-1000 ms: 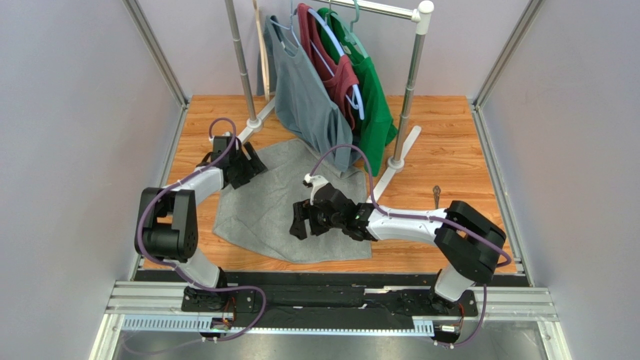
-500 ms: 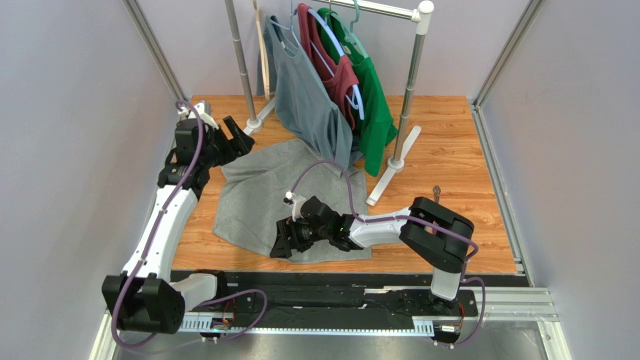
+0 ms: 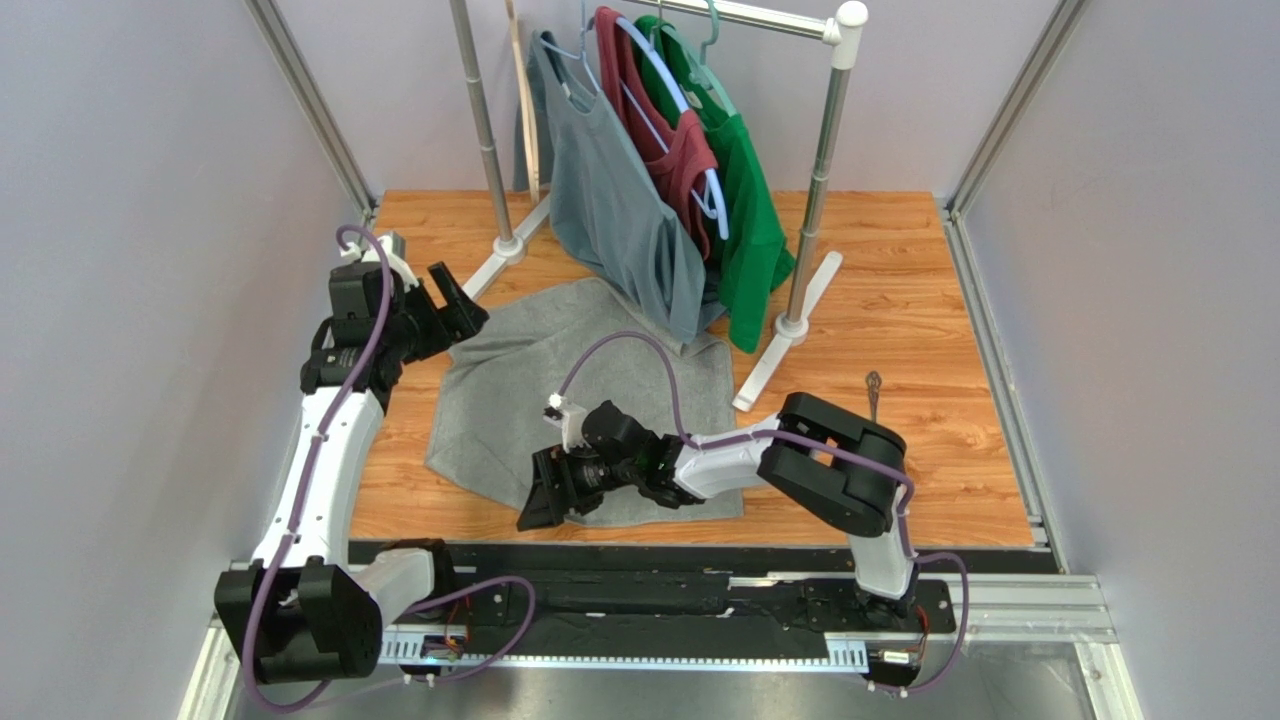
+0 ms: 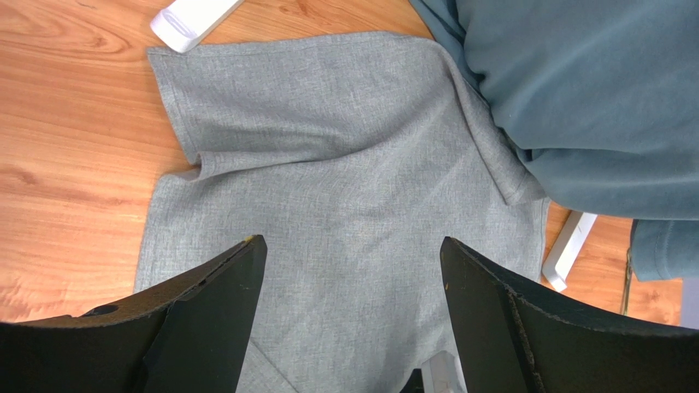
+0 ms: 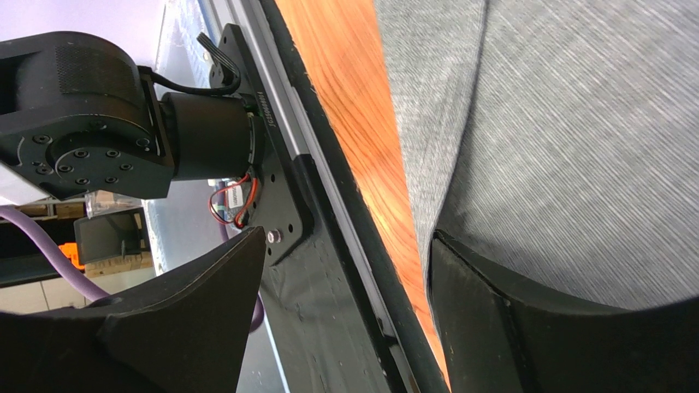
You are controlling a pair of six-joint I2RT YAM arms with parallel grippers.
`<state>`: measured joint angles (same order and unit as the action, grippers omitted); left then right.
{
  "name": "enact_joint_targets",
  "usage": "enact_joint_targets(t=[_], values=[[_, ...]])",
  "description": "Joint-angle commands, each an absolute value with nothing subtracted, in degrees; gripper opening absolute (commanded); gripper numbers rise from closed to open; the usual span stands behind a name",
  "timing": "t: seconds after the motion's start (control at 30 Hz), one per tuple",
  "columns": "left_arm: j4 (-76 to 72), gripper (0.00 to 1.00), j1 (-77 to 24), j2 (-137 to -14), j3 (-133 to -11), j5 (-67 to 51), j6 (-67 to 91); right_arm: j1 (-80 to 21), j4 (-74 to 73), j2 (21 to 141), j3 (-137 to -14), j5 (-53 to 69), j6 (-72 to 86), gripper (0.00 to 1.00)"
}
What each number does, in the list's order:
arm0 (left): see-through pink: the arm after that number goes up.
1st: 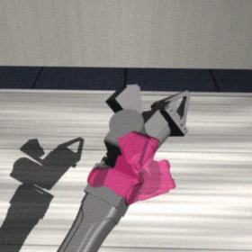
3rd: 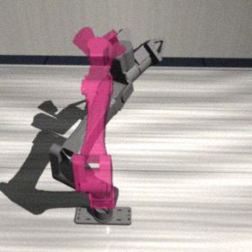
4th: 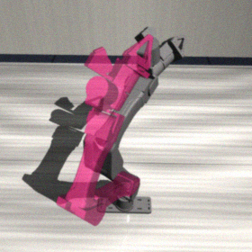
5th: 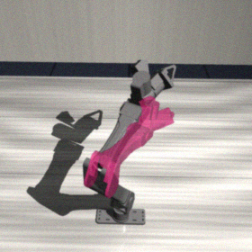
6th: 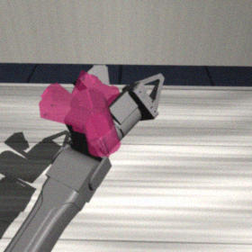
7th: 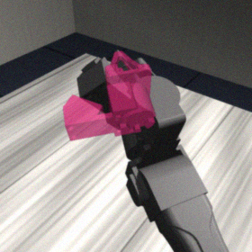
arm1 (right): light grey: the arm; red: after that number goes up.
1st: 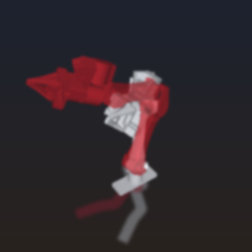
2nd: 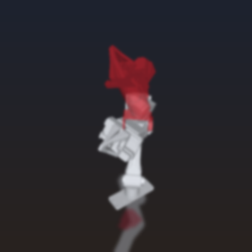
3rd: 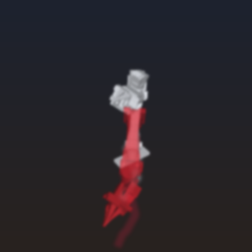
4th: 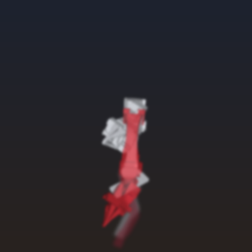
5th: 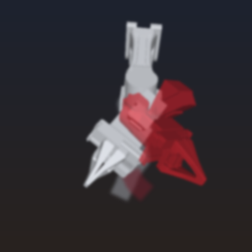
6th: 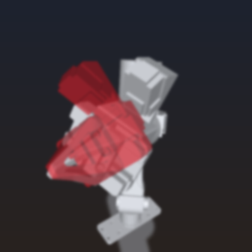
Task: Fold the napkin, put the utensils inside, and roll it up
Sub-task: Flatten out the napkin at the center of the board.
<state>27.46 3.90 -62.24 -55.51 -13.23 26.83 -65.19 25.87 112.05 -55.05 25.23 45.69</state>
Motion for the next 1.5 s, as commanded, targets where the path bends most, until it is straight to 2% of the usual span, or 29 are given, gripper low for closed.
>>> enact_joint_targets(t=[0.0,0.4,0.87,1.0,1.27,1.33,1.47], values=[[26.6,0.87,5.3,-60.6,-55.5,-15.6,25.4,-66.5,29.7,113.7,-59.5,26.5,46.8,0.75],[26.5,0.87,5.4,-60.2,-55.0,-17.4,25.5,-67.8,27.6,116.8,-64.1,26.3,45.7,0.75],[26.5,0.87,5.5,-60.6,-54.0,-18.6,26.1,-71.7,26.8,115.2,-62.5,26.4,42.5,0.75],[26.5,0.87,5.5,-61.4,-53.6,-17.4,26.2,-71.7,26.6,113.6,-61.2,23.1,42.6,0.74],[27.9,0.86,5.4,-65.0,-52.9,-14.6,25.9,-67.1,10.9,101.8,-59.9,13.2,32.7,0.76],[28.6,0.86,4.0,-65.7,-52.7,-12.7,25.8,-65.7,6.7,98.5,-59.6,10.6,29.9,0.80],[30.3,0.86,1.0,-68.5,-53.1,-9.2,25.4,-62.9,3.3,99.4,-60.4,9.9,28.7,0.81]])
